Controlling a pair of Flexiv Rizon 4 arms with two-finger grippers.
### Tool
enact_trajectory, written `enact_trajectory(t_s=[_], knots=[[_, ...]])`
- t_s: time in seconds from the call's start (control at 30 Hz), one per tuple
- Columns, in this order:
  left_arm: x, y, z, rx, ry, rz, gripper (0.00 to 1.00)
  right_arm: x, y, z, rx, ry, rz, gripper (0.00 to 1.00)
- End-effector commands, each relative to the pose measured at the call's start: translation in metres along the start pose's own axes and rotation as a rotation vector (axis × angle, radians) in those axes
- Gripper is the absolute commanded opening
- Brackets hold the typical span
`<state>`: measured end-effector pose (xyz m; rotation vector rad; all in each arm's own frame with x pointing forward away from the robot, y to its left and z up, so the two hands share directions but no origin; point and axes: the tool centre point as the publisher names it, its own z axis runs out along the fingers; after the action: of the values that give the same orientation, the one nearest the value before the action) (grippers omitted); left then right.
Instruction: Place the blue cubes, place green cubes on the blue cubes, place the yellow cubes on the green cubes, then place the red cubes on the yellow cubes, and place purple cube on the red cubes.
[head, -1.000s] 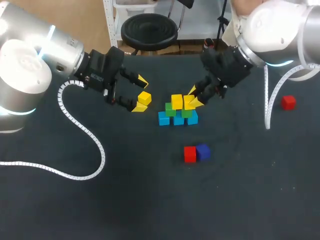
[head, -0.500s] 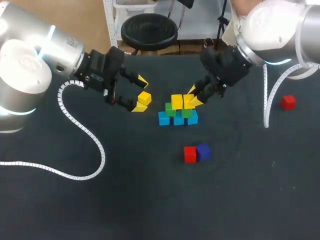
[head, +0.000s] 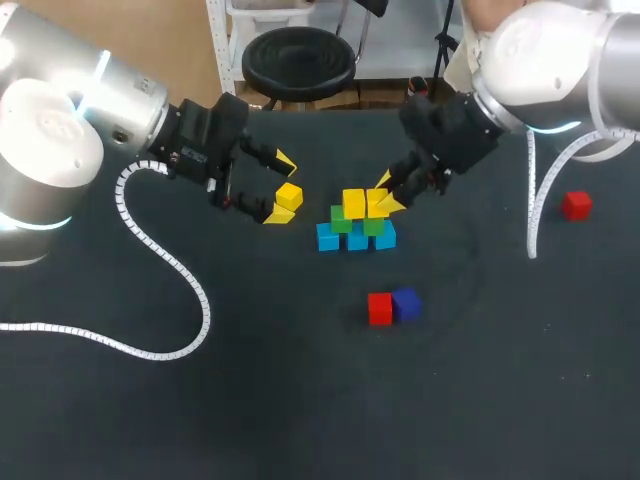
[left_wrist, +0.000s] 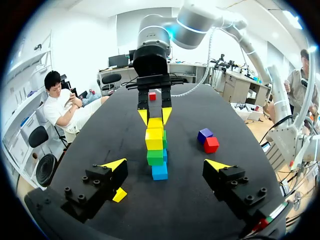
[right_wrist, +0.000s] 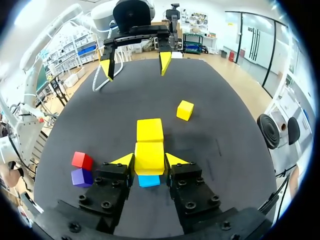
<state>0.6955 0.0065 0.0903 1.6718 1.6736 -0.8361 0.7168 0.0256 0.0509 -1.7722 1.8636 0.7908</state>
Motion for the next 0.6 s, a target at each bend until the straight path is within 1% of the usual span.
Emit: enact_trajectory(t_s=[0.03, 0.17, 0.27, 0.3, 0.33, 0.37, 0.4, 0.43, 0.6], knots=[[0.0011, 0.0001, -0.0004, 0.0, -0.003, 0.003, 1.0, 0.0, 0.0007, 0.0008, 0.005, 0.003, 0.003, 0.29], [0.0011, 0.0001, -0.0004, 0.0, -0.003, 0.003, 1.0, -0.0007, -0.0001, 0.001, 0.005, 0.006, 0.003, 0.31], [0.0011, 0.0001, -0.0004, 0.0, -0.003, 0.003, 1.0, -0.0001, -0.001, 0.0018, 0.001, 0.006, 0.006, 0.36], [0.0011, 0.0001, -0.0004, 0.0, -0.003, 0.003, 1.0, -0.0001, -0.0011, 0.0023, -0.001, 0.006, 0.007, 0.42], [0.0011, 0.0001, -0.0004, 0.0, -0.003, 0.003, 1.0, -0.0001, -0.0013, 0.0027, -0.002, 0.006, 0.007, 0.44], [0.0011, 0.0001, -0.0004, 0.0, -0.003, 0.003, 1.0, -0.0002, -0.0014, 0.0028, -0.004, 0.005, 0.008, 0.48], [0.0011, 0.0001, -0.0004, 0.0, -0.003, 0.003, 1.0, -0.0003, -0.0013, 0.0028, -0.006, 0.003, 0.009, 0.76], [0.0011, 0.0001, -0.0004, 0.0, -0.003, 0.003, 1.0, -0.0003, -0.0014, 0.0029, -0.007, 0.002, 0.009, 1.0], [0.0011, 0.0001, -0.0004, 0.0, -0.003, 0.003, 1.0, -0.0006, -0.0003, 0.0009, -0.008, -0.001, 0.005, 1.0]])
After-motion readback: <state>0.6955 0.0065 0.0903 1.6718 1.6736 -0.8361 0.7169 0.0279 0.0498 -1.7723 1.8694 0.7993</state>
